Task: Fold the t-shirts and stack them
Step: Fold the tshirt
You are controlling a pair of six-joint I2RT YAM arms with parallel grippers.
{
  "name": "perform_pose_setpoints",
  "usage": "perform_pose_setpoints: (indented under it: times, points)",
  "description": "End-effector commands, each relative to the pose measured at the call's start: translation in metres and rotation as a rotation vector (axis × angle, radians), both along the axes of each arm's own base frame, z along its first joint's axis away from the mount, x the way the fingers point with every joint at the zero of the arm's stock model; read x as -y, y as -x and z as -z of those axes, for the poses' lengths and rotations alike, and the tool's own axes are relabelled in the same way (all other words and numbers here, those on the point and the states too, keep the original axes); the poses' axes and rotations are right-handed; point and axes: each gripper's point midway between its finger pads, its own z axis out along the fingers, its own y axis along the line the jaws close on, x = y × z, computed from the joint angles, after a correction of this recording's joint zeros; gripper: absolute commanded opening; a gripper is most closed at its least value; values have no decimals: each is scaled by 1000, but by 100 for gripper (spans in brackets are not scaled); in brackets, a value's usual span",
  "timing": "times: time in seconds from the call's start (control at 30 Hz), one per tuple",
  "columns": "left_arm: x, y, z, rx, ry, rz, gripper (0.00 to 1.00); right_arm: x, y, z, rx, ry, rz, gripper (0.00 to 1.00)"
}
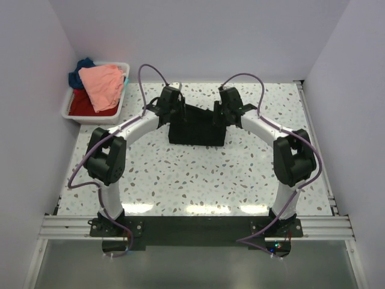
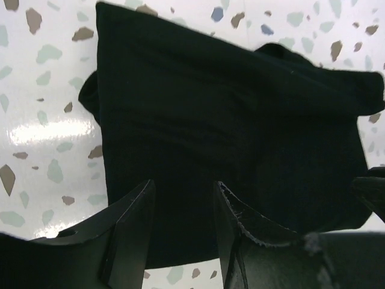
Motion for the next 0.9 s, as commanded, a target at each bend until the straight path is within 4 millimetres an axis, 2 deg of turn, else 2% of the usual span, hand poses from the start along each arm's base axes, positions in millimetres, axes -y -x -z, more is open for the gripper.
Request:
perform_pose_setpoints:
  times: [0.0, 0.17, 0.3, 0.43, 0.7, 0.87]
  points:
    - [-3, 15, -1, -23, 26, -1, 48, -12, 15, 9, -44, -32, -45, 31]
    - [-7, 26, 29, -72, -13, -4, 48, -17, 18, 38, -106, -31, -55, 30]
    - [-16, 36, 57, -126, -60, -14, 47, -11, 24, 59, -153, -9, -45, 29]
    - [-23, 50, 74, -168, -79, -15, 47, -3, 43, 81, -220, 18, -38, 29]
    - [-37, 91, 110, -292, -158, -15, 45, 16, 73, 101, -299, 73, -16, 27]
    - [-47, 119, 131, -354, -297, -7, 45, 27, 92, 112, -352, 116, -14, 25]
